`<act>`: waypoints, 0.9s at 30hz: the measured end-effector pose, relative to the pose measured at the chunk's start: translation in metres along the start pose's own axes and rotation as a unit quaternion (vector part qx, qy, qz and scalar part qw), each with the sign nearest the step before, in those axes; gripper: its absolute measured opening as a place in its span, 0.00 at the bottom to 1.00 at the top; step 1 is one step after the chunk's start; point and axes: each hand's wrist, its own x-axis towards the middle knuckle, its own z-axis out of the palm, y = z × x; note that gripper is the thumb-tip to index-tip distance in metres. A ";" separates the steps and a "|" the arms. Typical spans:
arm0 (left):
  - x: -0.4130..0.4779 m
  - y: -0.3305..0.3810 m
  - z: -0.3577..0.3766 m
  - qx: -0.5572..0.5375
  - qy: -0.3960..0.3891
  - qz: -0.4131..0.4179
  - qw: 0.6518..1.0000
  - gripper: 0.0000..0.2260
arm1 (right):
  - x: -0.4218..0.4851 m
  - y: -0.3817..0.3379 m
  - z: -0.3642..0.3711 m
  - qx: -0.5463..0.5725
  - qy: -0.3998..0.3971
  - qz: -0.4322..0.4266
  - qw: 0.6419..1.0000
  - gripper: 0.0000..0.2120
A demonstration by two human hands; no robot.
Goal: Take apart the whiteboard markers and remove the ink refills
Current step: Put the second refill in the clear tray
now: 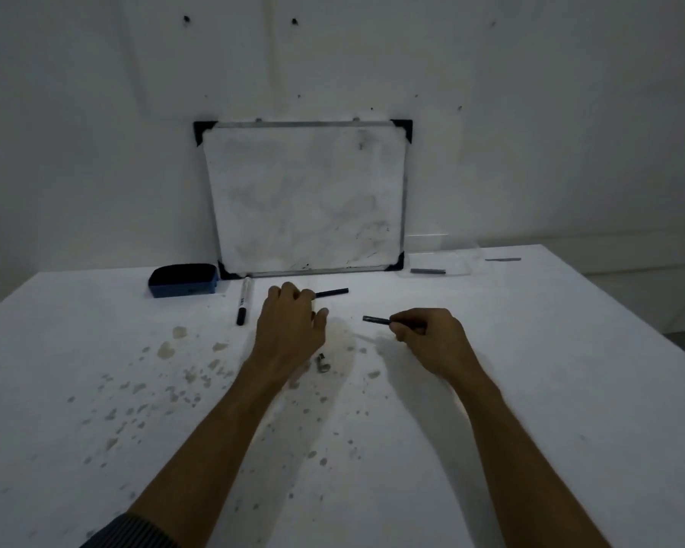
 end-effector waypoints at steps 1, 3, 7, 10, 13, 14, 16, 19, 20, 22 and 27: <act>0.008 0.009 0.005 -0.025 -0.007 0.023 0.999 0.18 | 0.003 0.003 -0.008 0.002 0.024 0.006 1.000 0.10; 0.026 0.030 0.019 -0.075 -0.040 0.046 0.995 0.17 | 0.010 0.009 -0.025 -0.003 0.072 0.011 0.997 0.09; 0.053 0.073 0.060 -0.141 -0.117 0.062 0.981 0.21 | 0.033 0.022 -0.057 -0.016 0.145 0.007 0.989 0.08; 0.058 0.096 0.088 -0.186 -0.153 0.058 0.969 0.24 | 0.063 0.031 -0.075 -0.041 0.166 0.001 0.985 0.08; 0.059 0.099 0.111 -0.174 -0.120 0.074 0.975 0.23 | 0.097 0.036 -0.084 -0.063 0.152 0.001 0.986 0.08; 0.060 0.098 0.116 -0.164 -0.107 0.086 0.977 0.22 | 0.109 0.038 -0.084 -0.080 0.148 -0.005 0.986 0.09; 0.062 0.095 0.122 -0.156 -0.093 0.101 0.978 0.19 | 0.132 0.041 -0.083 -0.129 0.152 -0.015 0.980 0.09; 0.064 0.094 0.126 -0.161 -0.079 0.113 0.977 0.18 | 0.163 0.048 -0.075 -0.189 0.140 0.001 0.972 0.09; 0.065 0.094 0.127 -0.163 -0.078 0.115 0.977 0.18 | 0.171 0.052 -0.072 -0.202 0.134 0.009 0.970 0.09; 0.066 0.094 0.129 -0.166 -0.078 0.111 0.977 0.18 | 0.182 0.058 -0.065 -0.212 0.125 0.014 0.969 0.10; 0.068 0.092 0.133 -0.167 -0.070 0.115 0.977 0.18 | 0.189 0.062 -0.056 -0.202 0.135 0.007 0.970 0.11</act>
